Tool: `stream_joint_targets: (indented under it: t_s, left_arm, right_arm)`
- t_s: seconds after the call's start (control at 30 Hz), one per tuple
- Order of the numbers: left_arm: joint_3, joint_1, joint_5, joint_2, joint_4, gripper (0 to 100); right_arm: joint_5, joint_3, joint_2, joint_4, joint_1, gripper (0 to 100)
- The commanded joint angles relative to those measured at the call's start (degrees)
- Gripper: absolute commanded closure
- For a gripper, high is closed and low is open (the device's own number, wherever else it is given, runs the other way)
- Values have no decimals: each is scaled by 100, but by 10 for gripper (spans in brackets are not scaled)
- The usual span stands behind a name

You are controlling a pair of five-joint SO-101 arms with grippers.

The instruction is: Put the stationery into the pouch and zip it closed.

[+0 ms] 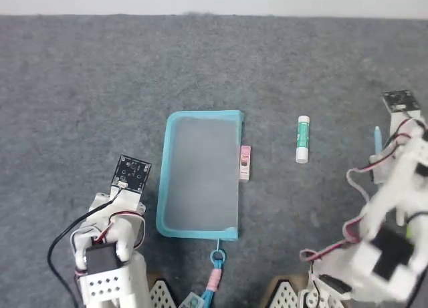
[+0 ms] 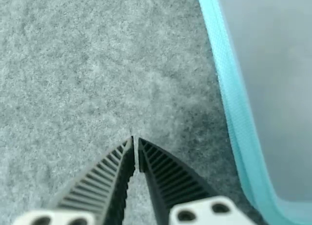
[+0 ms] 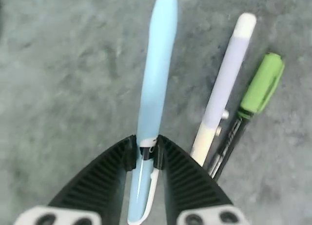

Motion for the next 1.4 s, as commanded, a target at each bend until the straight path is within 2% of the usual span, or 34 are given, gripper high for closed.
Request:
stream_joint_targets:
  t_s: [0.0,0.33,0.5,0.63,0.77,0.87,0.97,1.13,1.37]
  left_arm:
    - [-31,-18,-62,-44,18,989]
    - [-31,-18,-62,-44,18,989]
    - [-31,-18,-62,-44,18,989]
    - [-31,-18,-62,-44,18,989]
    - [-31,-18,-62,-44,18,989]
    - [-31,-18,-62,-44,18,989]
    - [-31,-18,-62,-44,18,989]
    - [-31,-18,-62,-44,18,989]
    - [-31,-18,-62,-44,18,989]
  right_arm:
    - [62,-1046,901,-127,66,991]
    - [70,-1934,1859,-119,251,986]
    - [325,-2013,1912,-110,365,894]
    - [387,-2031,1868,66,374,879]
    - [325,-2057,1798,242,321,879]
    - [-35,-2075,1473,620,136,879]
    - [-510,-2048,840,1156,-347,879]
    - [-1503,-2040,-321,1903,-1657,880]
    - [-2523,-1653,-822,1938,-3916,880]
